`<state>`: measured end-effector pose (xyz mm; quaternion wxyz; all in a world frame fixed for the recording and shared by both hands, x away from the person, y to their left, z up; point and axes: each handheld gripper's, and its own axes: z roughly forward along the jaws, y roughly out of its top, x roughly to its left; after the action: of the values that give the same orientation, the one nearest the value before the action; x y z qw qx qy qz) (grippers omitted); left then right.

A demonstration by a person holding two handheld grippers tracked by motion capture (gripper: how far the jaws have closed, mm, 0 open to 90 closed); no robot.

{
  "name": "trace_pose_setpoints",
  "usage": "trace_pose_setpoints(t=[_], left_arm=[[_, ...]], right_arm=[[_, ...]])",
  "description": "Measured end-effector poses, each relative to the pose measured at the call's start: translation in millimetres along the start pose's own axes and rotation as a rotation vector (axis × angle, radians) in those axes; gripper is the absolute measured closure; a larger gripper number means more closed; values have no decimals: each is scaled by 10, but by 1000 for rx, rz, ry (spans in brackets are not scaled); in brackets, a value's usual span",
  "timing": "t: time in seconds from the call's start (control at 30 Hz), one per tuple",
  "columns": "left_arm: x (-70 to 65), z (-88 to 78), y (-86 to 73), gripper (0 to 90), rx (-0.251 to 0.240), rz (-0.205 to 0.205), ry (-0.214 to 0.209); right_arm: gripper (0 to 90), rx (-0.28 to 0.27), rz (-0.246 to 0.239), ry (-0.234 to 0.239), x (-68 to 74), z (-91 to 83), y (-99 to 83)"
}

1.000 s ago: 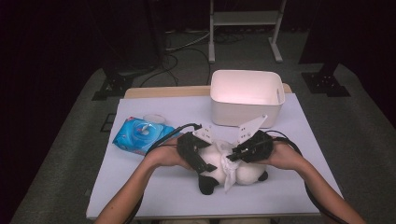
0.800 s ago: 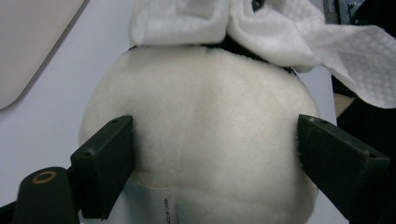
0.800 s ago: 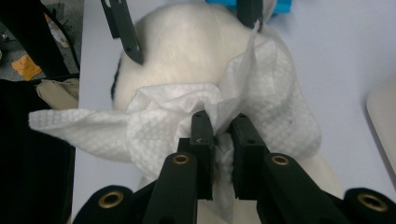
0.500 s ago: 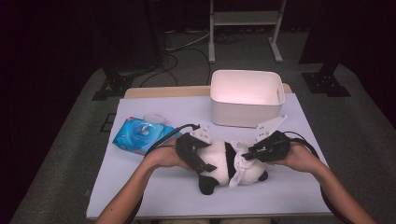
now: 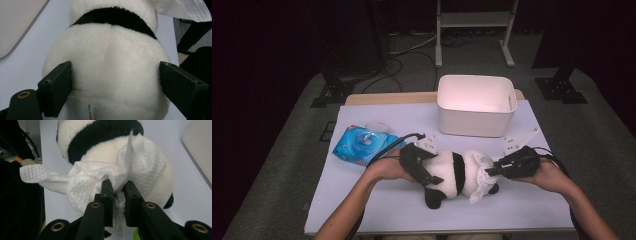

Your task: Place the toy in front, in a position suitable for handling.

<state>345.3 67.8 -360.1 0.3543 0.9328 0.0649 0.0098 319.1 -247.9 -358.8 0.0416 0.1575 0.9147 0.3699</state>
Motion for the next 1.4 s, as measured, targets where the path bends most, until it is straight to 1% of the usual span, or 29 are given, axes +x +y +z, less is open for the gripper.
trace_pose_setpoints(t=[0.1,0.13,0.47,0.63,0.77,0.87,1.07,1.2,1.33,1.4], left_arm=[[4,-3,-8,142,-3,-3,-2],[5,-3,-9,143,-2,-4,-3],[17,-6,-14,143,-1,-10,-4],[6,-6,-2,143,11,-7,0],[-5,-5,-2,143,14,2,3],[-9,-5,-3,143,13,5,2],[-28,-1,10,143,19,17,7],[-39,-2,2,143,13,18,7],[-43,-14,-11,142,11,14,7],[-49,-25,-10,139,9,14,8]], right_arm=[[793,-10,16,-3,-2,-24,-75],[793,-15,29,-3,0,-30,-99],[792,-44,79,-10,-35,-63,-339],[791,-34,90,-18,-50,-85,-383],[792,-13,67,-26,-44,-99,-291],[791,-13,50,-26,-56,-88,-182],[792,-13,6,-12,-106,7,78],[792,-3,-24,-14,-120,81,243],[793,14,-39,-8,-121,160,303],[794,8,-22,4,-108,170,282]])
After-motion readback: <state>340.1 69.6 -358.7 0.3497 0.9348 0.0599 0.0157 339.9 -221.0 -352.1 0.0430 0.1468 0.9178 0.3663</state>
